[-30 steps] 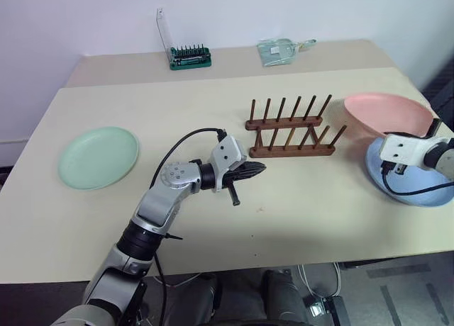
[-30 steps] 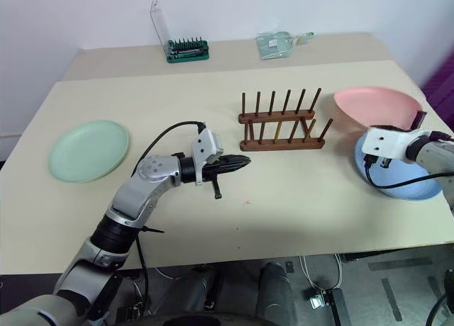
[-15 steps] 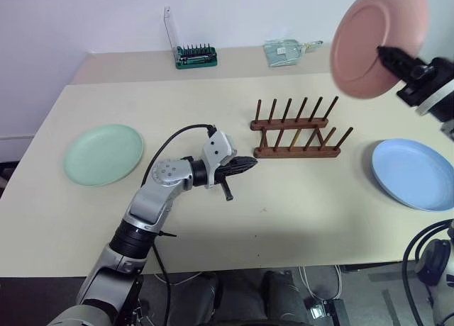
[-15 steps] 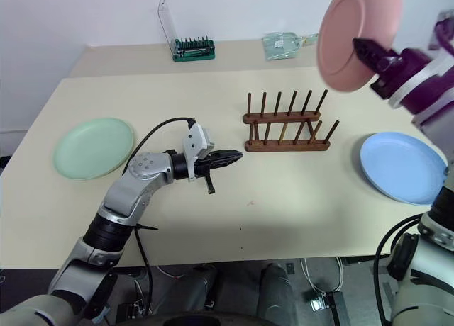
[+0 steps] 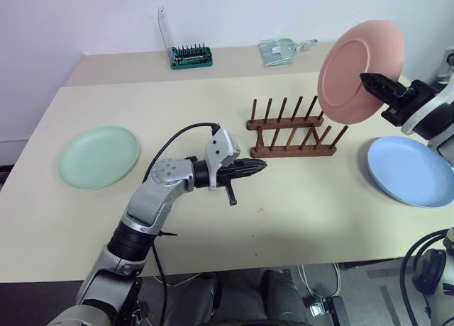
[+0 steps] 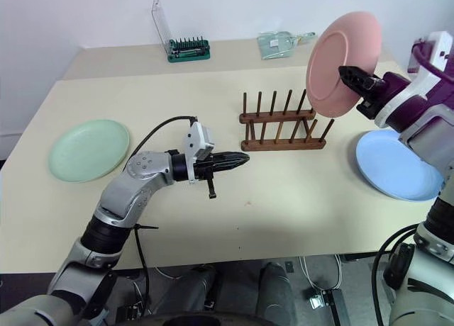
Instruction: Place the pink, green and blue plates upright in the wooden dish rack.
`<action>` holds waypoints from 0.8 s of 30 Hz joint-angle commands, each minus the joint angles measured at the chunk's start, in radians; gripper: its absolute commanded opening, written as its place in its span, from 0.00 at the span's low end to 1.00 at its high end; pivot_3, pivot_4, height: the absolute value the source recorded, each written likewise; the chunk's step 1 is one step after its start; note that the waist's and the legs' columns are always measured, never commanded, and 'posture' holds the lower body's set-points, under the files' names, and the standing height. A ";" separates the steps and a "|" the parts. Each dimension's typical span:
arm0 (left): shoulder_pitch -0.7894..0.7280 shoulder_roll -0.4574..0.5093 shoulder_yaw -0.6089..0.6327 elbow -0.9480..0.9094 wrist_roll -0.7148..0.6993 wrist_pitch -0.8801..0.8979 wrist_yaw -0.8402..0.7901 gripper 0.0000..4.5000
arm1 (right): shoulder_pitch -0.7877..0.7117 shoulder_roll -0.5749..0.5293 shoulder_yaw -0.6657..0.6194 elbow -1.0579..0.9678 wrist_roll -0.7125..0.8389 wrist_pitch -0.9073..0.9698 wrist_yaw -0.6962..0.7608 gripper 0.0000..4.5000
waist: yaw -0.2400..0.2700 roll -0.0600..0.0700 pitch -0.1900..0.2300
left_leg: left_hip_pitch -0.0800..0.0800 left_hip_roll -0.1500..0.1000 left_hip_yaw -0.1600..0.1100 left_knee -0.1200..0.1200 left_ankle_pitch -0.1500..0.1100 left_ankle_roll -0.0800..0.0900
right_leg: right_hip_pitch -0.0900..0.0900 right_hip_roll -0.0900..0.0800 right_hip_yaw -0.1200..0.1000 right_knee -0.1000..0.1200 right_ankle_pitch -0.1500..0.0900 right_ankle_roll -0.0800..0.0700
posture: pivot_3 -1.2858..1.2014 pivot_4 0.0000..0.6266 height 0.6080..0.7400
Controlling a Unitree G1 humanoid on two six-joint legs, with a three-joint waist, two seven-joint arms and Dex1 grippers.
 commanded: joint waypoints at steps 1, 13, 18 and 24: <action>0.003 0.006 0.010 -0.043 -0.020 0.010 0.003 0.00 | -0.020 -0.012 0.028 0.045 -0.054 -0.033 0.039 0.00 | -0.001 0.000 0.000 | 0.000 0.000 0.000 0.000 0.000 0.000 | 0.000 0.000 0.000 0.000 0.000 0.000 | 0.52 0.24 1.00; 0.014 0.013 0.014 -0.062 -0.022 0.017 0.023 0.00 | -0.040 -0.034 0.136 0.077 -0.307 -0.197 0.108 0.72 | 0.001 0.000 0.000 | 0.000 0.000 0.000 0.000 0.000 0.000 | 0.000 0.000 0.000 0.000 0.000 0.000 | 0.52 0.24 1.00; 0.019 0.004 0.061 -0.079 -0.056 0.045 0.061 0.00 | 0.019 -0.153 0.152 0.013 -0.522 -0.385 0.167 0.81 | 0.003 0.000 0.000 | 0.000 0.000 0.000 0.000 0.000 0.000 | 0.000 0.000 0.000 0.000 0.000 0.000 | 0.52 0.24 1.00; 0.001 -0.083 0.349 -0.041 -0.103 0.100 0.403 0.18 | 0.052 -0.241 0.159 -0.223 -0.514 -0.517 0.372 0.82 | -0.012 0.000 0.000 | 0.001 0.002 0.002 -0.001 0.000 0.000 | -0.001 0.001 0.000 0.000 0.000 0.000 | 0.52 0.24 1.00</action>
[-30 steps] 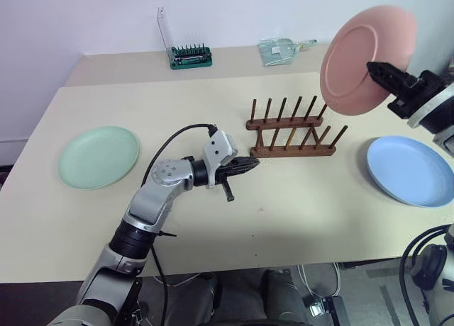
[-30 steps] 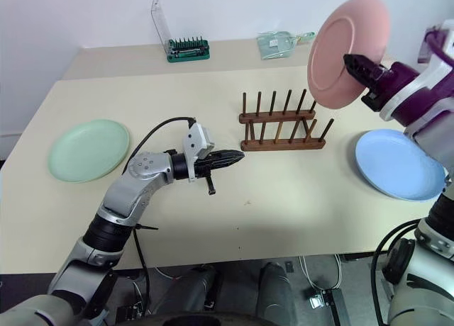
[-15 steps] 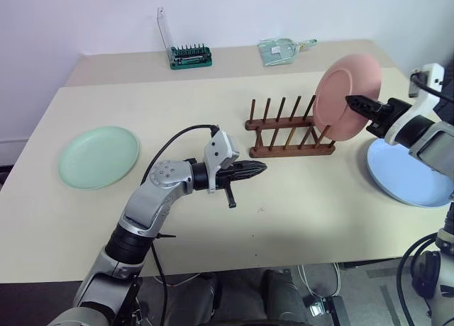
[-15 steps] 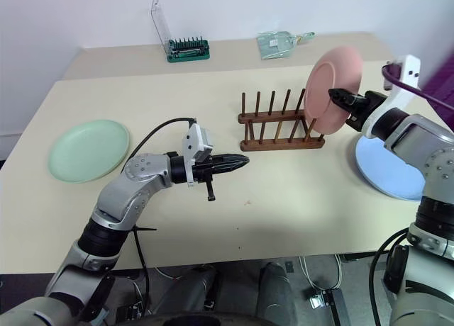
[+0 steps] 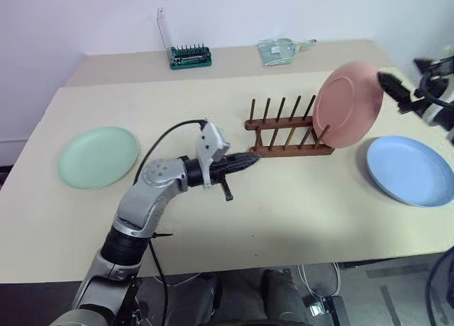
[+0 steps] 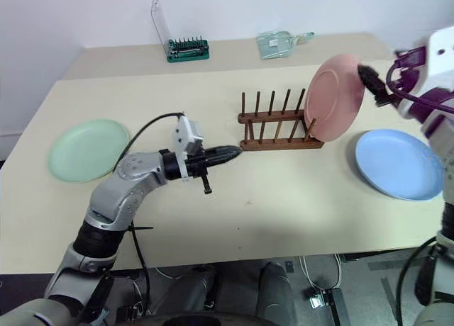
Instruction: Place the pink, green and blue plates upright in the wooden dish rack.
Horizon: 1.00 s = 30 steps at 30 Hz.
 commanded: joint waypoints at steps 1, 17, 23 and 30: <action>-0.030 -0.050 0.249 0.014 -0.007 0.023 0.297 0.28 | -0.008 -0.025 0.029 -0.245 0.126 0.008 0.147 0.82 | -0.005 -0.001 0.000 | 0.000 0.001 0.000 0.000 0.000 0.000 | 0.000 0.001 0.000 0.000 0.000 0.000 | 0.52 0.24 1.00; 0.141 -0.046 0.770 -0.152 0.199 0.337 0.978 0.84 | -0.042 0.223 0.436 -0.244 0.019 -0.034 0.306 0.82 | 0.016 -0.011 0.001 | 0.001 0.002 0.000 0.002 -0.002 -0.002 | 0.001 0.002 -0.002 0.000 0.000 0.000 | 0.52 0.24 1.00; 0.108 -0.163 0.919 -0.155 0.135 0.463 1.083 0.84 | -0.025 0.248 0.452 -0.227 -0.030 -0.052 0.332 0.82 | 0.014 -0.013 0.001 | 0.000 0.003 -0.001 0.002 -0.002 -0.003 | 0.000 0.002 -0.003 0.001 0.000 -0.001 | 0.52 0.24 1.00; 0.057 -0.140 0.899 -0.031 0.070 0.511 1.007 0.67 | 0.024 0.265 0.443 -0.289 -0.052 -0.037 0.306 0.82 | 0.014 -0.014 0.001 | 0.000 0.003 -0.001 0.002 -0.002 -0.003 | 0.000 0.002 -0.003 0.001 0.000 -0.001 | 0.52 0.24 1.00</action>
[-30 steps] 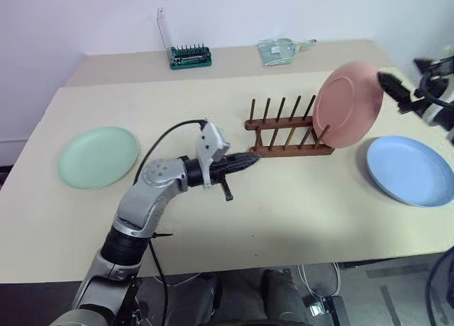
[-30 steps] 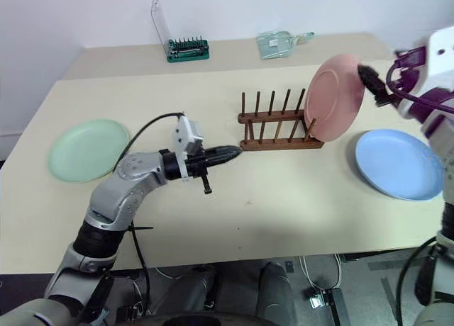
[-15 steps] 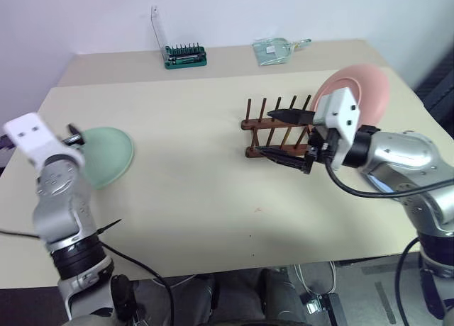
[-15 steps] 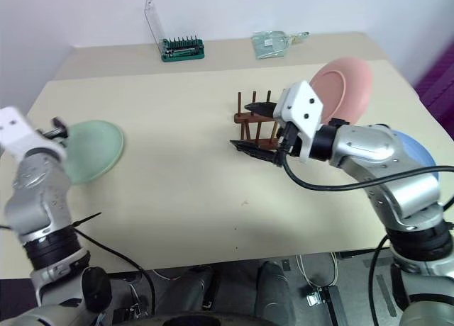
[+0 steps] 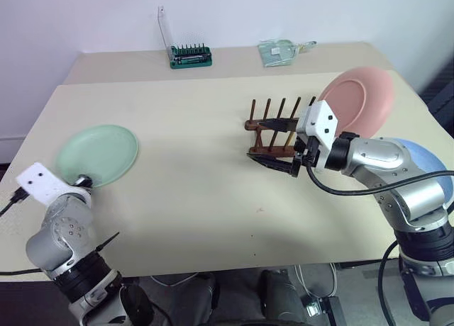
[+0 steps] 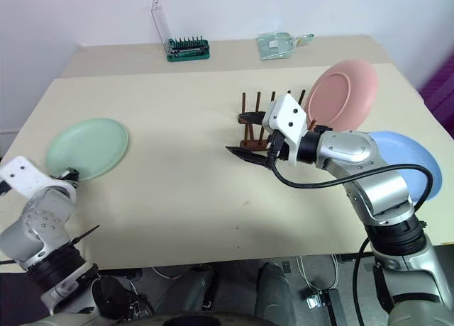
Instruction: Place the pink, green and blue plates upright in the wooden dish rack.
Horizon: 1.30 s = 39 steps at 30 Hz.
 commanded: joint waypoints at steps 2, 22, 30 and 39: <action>-0.043 -0.002 0.015 0.025 -0.031 -0.027 0.007 0.45 | 0.030 0.006 -0.021 -0.071 -0.017 -0.001 -0.021 0.82 | 0.000 0.000 0.000 | 0.000 0.000 0.000 0.000 0.000 0.000 | 0.000 0.000 0.000 0.000 0.000 0.000 | 0.52 0.24 1.00; -0.313 0.048 -0.542 -0.078 -0.100 -0.232 -0.324 0.00 | -0.228 0.071 0.299 0.245 -0.755 -0.469 -0.209 0.99 | -0.037 -0.003 0.001 | 0.001 0.001 0.003 -0.003 0.000 -0.001 | -0.003 0.000 -0.002 0.000 0.000 -0.001 | 0.52 0.24 1.00; -0.348 -0.001 -0.560 -0.130 -0.163 -0.141 -0.294 0.00 | -0.248 0.098 0.322 0.380 -0.933 -0.613 -0.264 0.87 | -0.028 -0.003 0.001 | 0.000 0.001 0.002 -0.002 0.000 -0.002 | -0.003 0.000 -0.002 0.000 0.001 -0.001 | 0.52 0.24 1.00; -0.343 -0.001 -0.542 -0.124 -0.188 -0.117 -0.284 0.00 | -0.229 0.105 0.289 0.406 -1.003 -0.663 -0.290 0.01 | -0.030 -0.003 0.001 | 0.000 0.002 0.002 -0.002 0.000 -0.002 | -0.003 0.001 -0.001 0.000 0.000 -0.001 | 0.52 0.24 1.00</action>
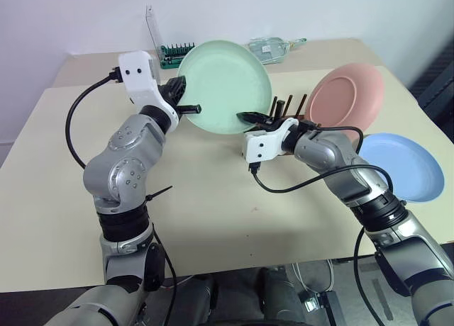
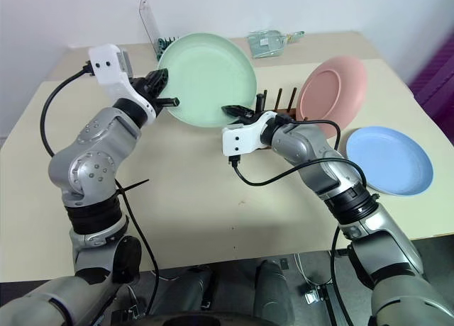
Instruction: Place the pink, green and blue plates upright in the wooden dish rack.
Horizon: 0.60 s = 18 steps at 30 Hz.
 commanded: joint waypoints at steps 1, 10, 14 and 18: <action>-0.019 -0.013 0.019 -0.035 -0.044 -0.016 -0.012 0.00 | -0.002 -0.001 -0.047 -0.006 -0.026 -0.003 -0.022 0.01 | 0.001 0.000 0.000 | 0.000 0.000 0.000 0.000 0.000 0.000 | 0.000 0.000 0.000 0.000 0.000 0.000 | 0.52 0.24 1.00; -0.163 0.084 0.255 0.169 0.049 -0.386 0.104 0.66 | 0.077 0.033 -0.292 -0.142 0.197 0.115 -0.017 0.00 | -0.003 0.000 0.001 | 0.000 0.002 0.000 0.000 -0.001 -0.002 | 0.000 0.002 0.001 -0.001 0.000 -0.001 | 0.52 0.24 1.00; -0.018 0.272 0.007 0.216 0.154 -0.451 -0.174 0.66 | 0.123 0.120 -0.507 -0.320 0.555 0.444 0.038 0.00 | -0.003 0.000 0.001 | 0.001 0.009 0.000 -0.001 -0.003 -0.006 | 0.000 0.011 0.002 -0.002 0.002 -0.004 | 0.52 0.24 1.00; 0.199 0.366 -0.230 0.112 0.087 -0.469 -0.533 0.66 | 0.109 0.201 -0.738 -0.476 0.910 0.877 -0.041 0.00 | 0.005 0.002 0.001 | 0.000 0.009 -0.002 0.001 -0.004 -0.004 | 0.002 0.011 0.002 -0.002 0.004 -0.007 | 0.52 0.24 1.00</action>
